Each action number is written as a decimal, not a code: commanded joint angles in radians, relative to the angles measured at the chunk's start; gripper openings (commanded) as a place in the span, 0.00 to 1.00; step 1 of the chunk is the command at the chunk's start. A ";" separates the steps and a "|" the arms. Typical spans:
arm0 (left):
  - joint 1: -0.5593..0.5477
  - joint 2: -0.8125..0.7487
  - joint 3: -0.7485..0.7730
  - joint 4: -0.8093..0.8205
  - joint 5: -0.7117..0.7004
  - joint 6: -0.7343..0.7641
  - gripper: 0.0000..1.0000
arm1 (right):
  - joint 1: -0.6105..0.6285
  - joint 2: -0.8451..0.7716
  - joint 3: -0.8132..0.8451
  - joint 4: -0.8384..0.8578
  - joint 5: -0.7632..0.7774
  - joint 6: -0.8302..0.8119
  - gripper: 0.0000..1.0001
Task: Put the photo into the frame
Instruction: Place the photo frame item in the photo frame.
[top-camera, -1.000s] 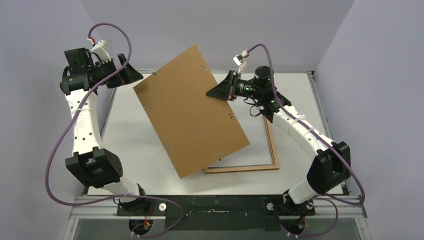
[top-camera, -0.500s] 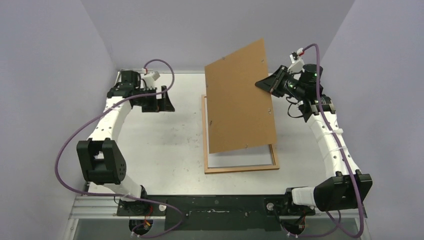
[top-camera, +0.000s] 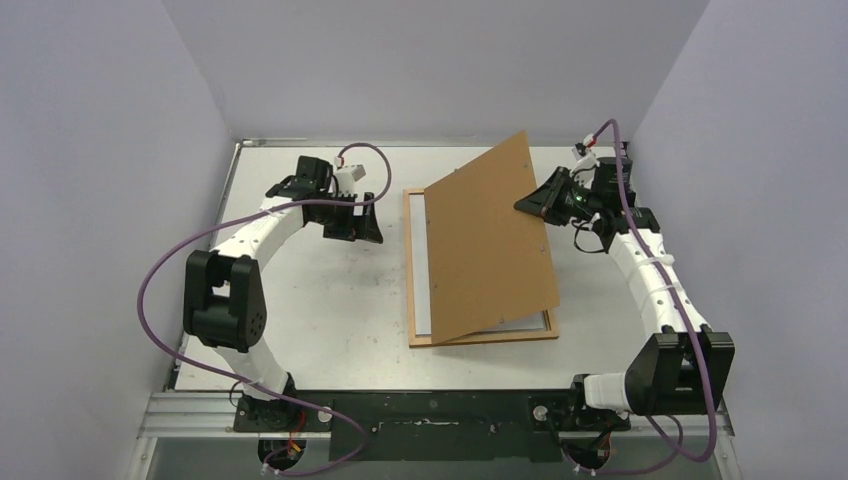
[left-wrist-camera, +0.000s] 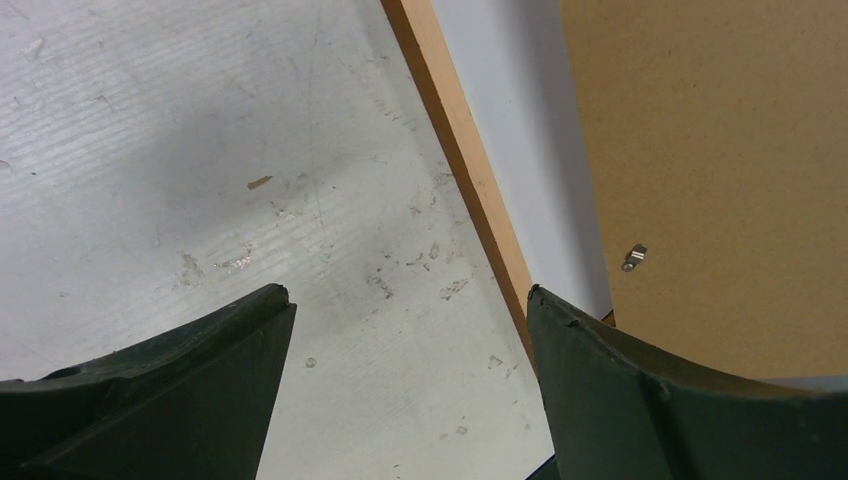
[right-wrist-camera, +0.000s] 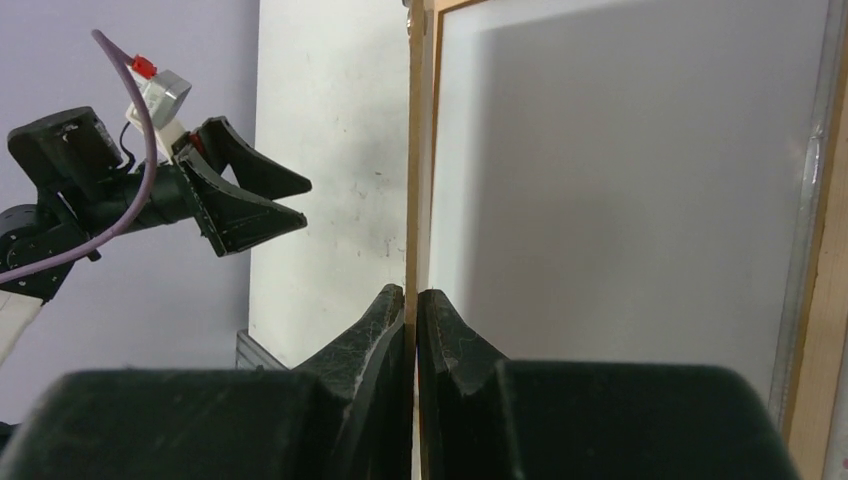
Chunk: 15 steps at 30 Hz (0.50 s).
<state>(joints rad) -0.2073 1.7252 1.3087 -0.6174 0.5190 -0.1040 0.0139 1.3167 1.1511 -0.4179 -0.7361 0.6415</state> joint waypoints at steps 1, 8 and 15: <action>0.007 -0.012 -0.008 0.055 -0.021 0.002 0.83 | 0.000 0.019 0.002 0.155 -0.078 0.035 0.05; 0.006 -0.022 -0.025 0.048 -0.026 0.020 0.73 | 0.000 0.063 -0.009 0.217 -0.106 0.048 0.05; 0.007 -0.018 -0.038 0.033 -0.022 0.036 0.65 | 0.000 0.121 -0.023 0.310 -0.139 0.082 0.05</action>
<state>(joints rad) -0.2031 1.7252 1.2739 -0.6018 0.4969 -0.0898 0.0143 1.4220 1.1271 -0.2619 -0.8024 0.6701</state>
